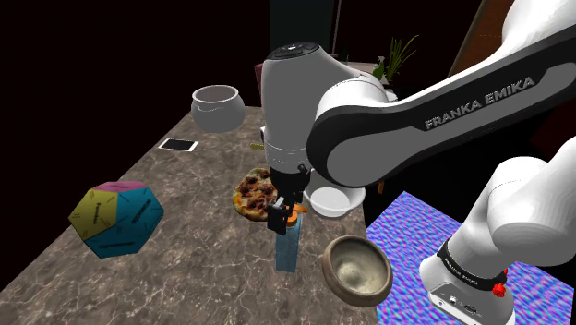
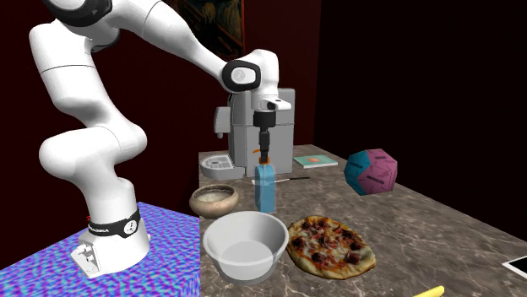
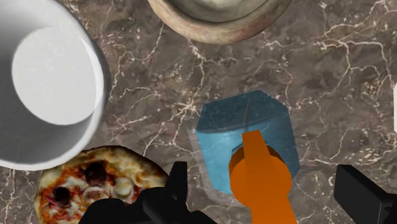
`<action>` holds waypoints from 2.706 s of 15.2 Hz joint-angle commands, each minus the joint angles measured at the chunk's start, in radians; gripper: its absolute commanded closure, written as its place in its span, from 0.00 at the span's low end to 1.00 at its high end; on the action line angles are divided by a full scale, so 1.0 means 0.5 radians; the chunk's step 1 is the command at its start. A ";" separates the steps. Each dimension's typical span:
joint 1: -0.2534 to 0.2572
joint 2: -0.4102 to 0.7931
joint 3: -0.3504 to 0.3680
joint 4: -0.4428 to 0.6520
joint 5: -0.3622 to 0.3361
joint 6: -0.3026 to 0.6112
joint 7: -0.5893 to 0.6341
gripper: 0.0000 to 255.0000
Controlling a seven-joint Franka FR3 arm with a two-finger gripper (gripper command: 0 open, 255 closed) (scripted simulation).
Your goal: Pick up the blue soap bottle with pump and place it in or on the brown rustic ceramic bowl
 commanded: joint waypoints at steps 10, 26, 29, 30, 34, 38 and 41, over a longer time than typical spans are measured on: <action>0.000 0.001 0.000 -0.001 0.000 0.002 0.000 1.00; 0.004 -0.125 -0.063 0.224 0.019 -0.342 -0.031 1.00; 0.003 -0.144 -0.077 0.290 0.018 -0.425 -0.034 1.00; 0.002 -0.149 -0.082 0.312 0.017 -0.452 -0.035 1.00; -0.001 -0.165 -0.098 0.406 0.013 -0.562 -0.037 1.00; -0.005 -0.173 -0.113 0.506 0.007 -0.670 -0.037 1.00; -0.009 -0.174 -0.123 0.585 0.002 -0.750 -0.035 1.00</action>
